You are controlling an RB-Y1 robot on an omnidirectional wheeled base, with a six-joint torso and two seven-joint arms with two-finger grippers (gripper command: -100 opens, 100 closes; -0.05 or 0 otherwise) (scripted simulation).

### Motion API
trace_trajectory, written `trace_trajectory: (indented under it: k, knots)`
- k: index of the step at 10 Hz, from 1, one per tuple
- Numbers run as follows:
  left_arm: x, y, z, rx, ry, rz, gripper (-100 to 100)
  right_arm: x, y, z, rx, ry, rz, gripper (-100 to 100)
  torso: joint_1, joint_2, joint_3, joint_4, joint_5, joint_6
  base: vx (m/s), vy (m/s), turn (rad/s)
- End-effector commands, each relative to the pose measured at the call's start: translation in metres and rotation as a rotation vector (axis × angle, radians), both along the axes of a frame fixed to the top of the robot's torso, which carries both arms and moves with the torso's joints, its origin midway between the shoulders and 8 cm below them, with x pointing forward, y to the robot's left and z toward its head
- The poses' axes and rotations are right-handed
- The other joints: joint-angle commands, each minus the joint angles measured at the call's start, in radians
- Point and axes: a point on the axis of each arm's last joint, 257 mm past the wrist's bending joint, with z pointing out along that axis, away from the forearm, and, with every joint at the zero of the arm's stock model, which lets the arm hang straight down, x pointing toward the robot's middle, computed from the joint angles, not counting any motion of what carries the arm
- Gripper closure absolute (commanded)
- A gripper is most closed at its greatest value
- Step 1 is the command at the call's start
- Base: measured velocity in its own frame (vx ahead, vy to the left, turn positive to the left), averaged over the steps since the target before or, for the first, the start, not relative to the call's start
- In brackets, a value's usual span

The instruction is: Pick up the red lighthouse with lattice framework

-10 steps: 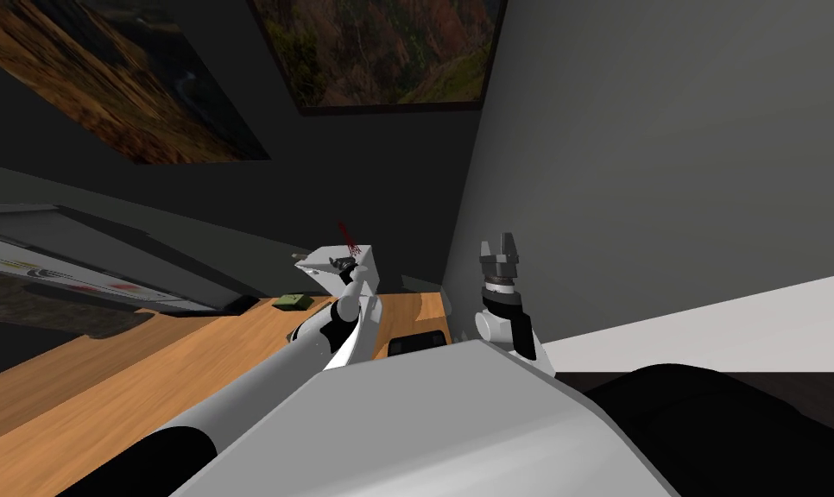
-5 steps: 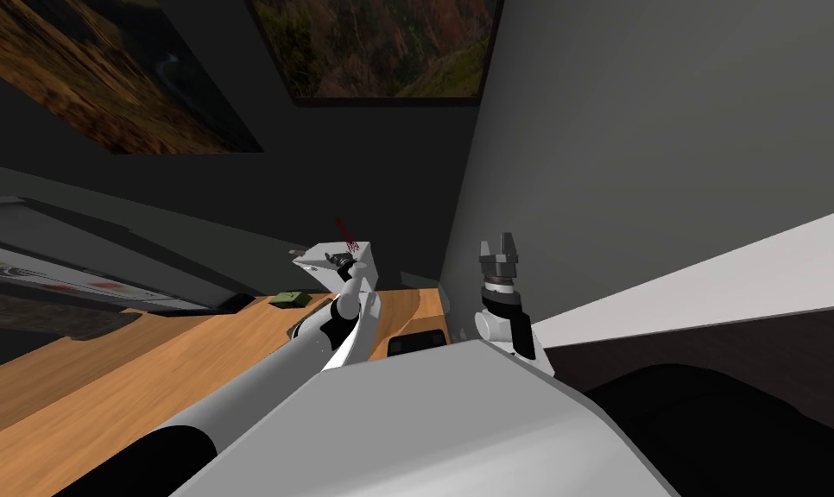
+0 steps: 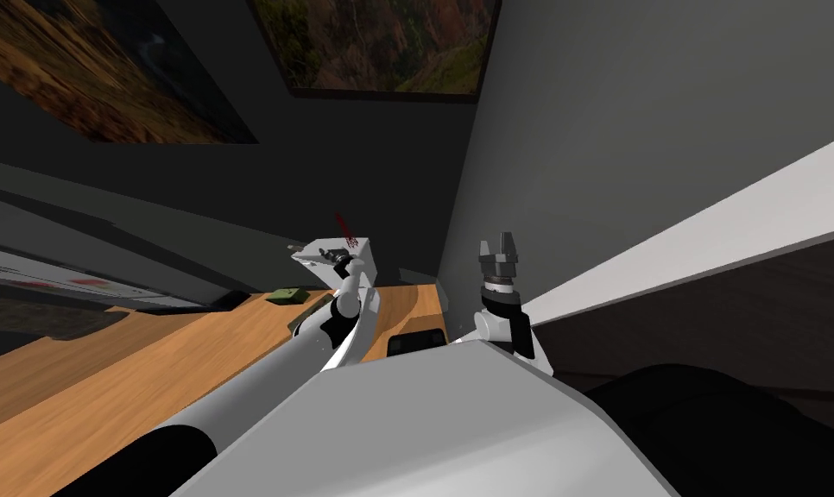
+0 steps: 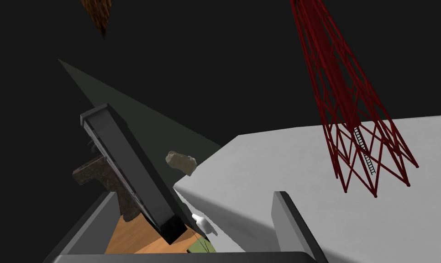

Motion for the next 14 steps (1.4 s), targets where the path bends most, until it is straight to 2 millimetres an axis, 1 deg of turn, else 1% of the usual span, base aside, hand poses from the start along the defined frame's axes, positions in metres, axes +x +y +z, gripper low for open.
trace_trajectory:
  k: [1, 2, 3, 4, 5, 6, 10, 12, 14]
  knots:
    - [-0.003, 0.009, 0.031, 0.048, -0.031, 0.035, -100, 0.0, 0.0, 0.0, 0.0, 0.0, 0.0, 0, 0.0, 0.0, 0.0, 0.0, 0.0, 0.0, -0.109, 0.006, -0.027]
    - [-0.003, 0.009, 0.031, 0.048, -0.031, 0.035, -100, 0.0, 0.0, 0.0, 0.0, 0.0, 0.0, 0, 0.0, 0.003, 0.002, 0.001, 0.0, 0.0, -0.149, 0.011, -0.054]
    - [-0.006, 0.014, 0.05, 0.072, -0.049, 0.057, -100, 0.0, 0.0, 0.0, 0.0, -0.001, 0.001, 0, -0.001, 0.006, 0.004, 0.001, 0.0, 0.001, -0.141, 0.009, -0.049]
    - [-0.007, 0.017, 0.058, 0.081, -0.058, 0.068, -100, 0.0, 0.0, 0.0, 0.001, -0.001, 0.001, 0, -0.002, 0.008, 0.005, 0.002, -0.001, 0.001, -0.107, 0.005, -0.023]
    - [-0.01, 0.021, 0.071, 0.09, -0.075, 0.088, -100, 0.0, 0.0, 0.0, 0.001, -0.001, 0.001, 0, -0.002, 0.007, 0.004, 0.002, -0.001, 0.001, -0.103, 0.013, -0.051]
    - [-0.011, 0.023, 0.077, 0.091, -0.083, 0.096, -100, 0.0, 0.0, 0.0, 0.001, -0.001, 0.001, 0, -0.002, 0.006, 0.004, 0.001, -0.001, 0.001, -0.1, 0.0, -0.005]
    - [-0.013, 0.026, 0.084, 0.071, -0.103, 0.112, -100, 0.0, 0.0, 0.0, 0.001, -0.001, 0.001, 0, -0.002, -0.001, -0.001, 0.0, -0.001, 0.001, -0.003, 0.007, -0.028]
    - [-0.011, 0.027, 0.079, 0.003, -0.124, 0.116, -100, 0.0, 0.0, 0.0, 0.001, -0.001, 0.001, 0, -0.001, -0.003, -0.002, -0.001, 0.0, 0.002, 0.037, 0.03, -0.12]
    - [-0.011, 0.027, 0.079, 0.003, -0.124, 0.116, -100, 0.0, 0.0, 0.0, 0.001, -0.001, 0.001, 0, -0.002, -0.002, -0.001, -0.001, 0.0, 0.001, 0.0, 0.0, 0.0]
